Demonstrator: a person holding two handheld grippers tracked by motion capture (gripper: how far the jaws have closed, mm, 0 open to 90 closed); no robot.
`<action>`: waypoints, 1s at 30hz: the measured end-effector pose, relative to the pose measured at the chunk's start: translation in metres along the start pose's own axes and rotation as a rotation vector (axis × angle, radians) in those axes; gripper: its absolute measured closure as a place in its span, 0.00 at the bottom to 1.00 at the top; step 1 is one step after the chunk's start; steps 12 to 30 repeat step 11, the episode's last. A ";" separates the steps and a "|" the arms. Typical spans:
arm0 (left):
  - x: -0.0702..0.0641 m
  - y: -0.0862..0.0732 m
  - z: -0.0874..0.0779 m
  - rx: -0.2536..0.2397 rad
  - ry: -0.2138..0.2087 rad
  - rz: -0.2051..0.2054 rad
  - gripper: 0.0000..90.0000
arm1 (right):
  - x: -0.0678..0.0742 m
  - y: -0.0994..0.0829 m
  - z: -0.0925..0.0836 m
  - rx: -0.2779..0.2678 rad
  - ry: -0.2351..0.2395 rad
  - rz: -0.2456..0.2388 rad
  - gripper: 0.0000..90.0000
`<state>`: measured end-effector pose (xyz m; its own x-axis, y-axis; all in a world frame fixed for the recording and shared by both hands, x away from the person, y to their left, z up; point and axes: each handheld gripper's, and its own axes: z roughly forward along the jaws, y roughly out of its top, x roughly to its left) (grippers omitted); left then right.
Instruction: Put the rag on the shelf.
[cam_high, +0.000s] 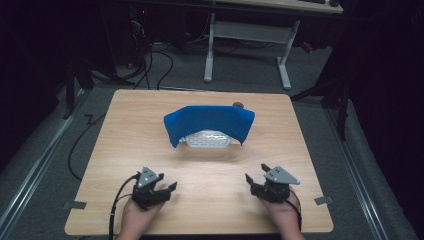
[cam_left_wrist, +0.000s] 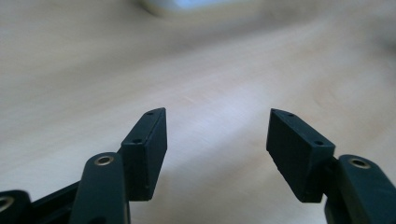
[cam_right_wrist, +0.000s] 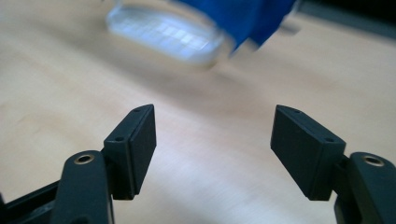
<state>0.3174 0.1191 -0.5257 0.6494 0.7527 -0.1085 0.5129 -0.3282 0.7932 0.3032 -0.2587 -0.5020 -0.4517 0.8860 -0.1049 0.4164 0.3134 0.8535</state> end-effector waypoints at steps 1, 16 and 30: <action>-0.006 0.000 0.001 0.002 0.008 0.032 0.42 | 0.011 -0.008 0.000 0.027 0.022 -0.014 0.36; -0.017 0.000 0.010 0.040 0.012 0.118 0.42 | 0.018 -0.015 0.005 0.052 0.063 -0.047 0.36; -0.017 0.000 0.010 0.040 0.012 0.118 0.42 | 0.018 -0.015 0.005 0.052 0.063 -0.047 0.36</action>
